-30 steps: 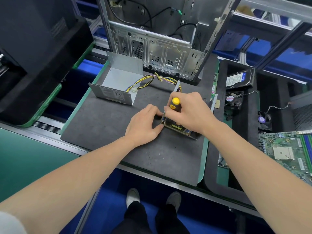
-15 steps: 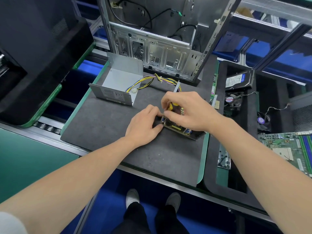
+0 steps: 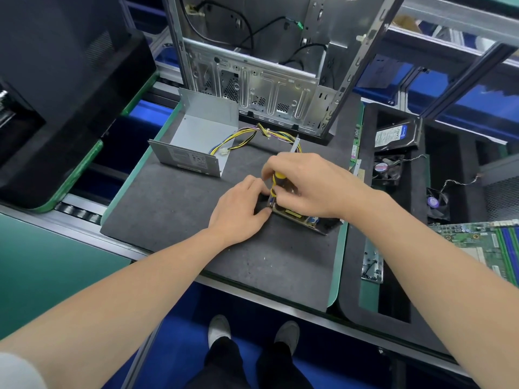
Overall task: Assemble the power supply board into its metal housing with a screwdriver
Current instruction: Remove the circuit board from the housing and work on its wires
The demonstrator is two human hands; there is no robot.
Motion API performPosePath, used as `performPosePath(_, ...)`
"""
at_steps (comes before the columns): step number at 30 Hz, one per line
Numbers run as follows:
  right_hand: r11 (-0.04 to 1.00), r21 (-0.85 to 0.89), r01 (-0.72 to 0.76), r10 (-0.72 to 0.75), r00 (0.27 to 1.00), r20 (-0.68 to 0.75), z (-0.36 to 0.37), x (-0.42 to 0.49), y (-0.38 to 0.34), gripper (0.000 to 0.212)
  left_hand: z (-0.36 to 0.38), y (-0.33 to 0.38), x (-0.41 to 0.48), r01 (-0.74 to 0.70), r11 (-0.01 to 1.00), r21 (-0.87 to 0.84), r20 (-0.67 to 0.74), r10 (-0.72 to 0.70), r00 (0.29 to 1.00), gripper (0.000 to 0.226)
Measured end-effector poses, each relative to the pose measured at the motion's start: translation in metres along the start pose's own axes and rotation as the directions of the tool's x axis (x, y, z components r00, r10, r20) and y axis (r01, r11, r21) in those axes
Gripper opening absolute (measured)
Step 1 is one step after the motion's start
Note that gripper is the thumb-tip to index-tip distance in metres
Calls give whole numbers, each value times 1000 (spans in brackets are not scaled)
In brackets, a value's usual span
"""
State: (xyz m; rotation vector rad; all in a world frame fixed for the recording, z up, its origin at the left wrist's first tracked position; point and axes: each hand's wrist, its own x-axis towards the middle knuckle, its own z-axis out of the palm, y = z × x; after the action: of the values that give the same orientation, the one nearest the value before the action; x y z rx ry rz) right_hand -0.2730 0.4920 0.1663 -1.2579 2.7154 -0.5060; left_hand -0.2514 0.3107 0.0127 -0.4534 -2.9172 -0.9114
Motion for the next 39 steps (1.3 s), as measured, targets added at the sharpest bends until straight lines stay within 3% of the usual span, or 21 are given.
performPosePath(5,987,-158,5,-21,995,-102,2,-6,4,27,-2,1,-1,-12,1000,-19,-5,12,1000,28)
performPosePath(10,996,-74,-42,33,992,-121,3,-13,1,41,-3,1,-2,-9,1000,-24,-7,8,1000,29)
performPosePath(13,996,-60,-71,63,991,-116,2,-14,2,38,-4,2,-2,-10,999,-34,-3,10,1000,28)
performPosePath(17,970,-212,-114,82,985,-154,4,-13,6,36,-3,2,-2,2,999,-33,4,-2,1000,26)
performPosePath(22,998,38,-58,61,995,-82,6,-11,3,14,-6,4,-1,-8,1000,-23,13,8,1000,37)
performPosePath(24,990,113,-82,89,995,-50,6,-11,3,16,-6,4,-1,-10,999,-30,19,10,1000,36)
performPosePath(27,989,90,-114,115,993,-10,7,-12,3,16,-4,2,-1,-11,1000,-30,20,12,1000,27)
performPosePath(31,992,74,-106,103,994,39,9,-8,0,11,-1,1,0,-3,1000,-13,5,3,1000,31)
performPosePath(36,972,-178,-154,157,988,0,13,-4,-10,30,-1,2,1,25,1000,0,20,-25,999,28)
performPosePath(39,997,-26,-79,78,997,-27,14,-5,-11,22,0,2,2,27,1000,5,13,-27,1000,28)
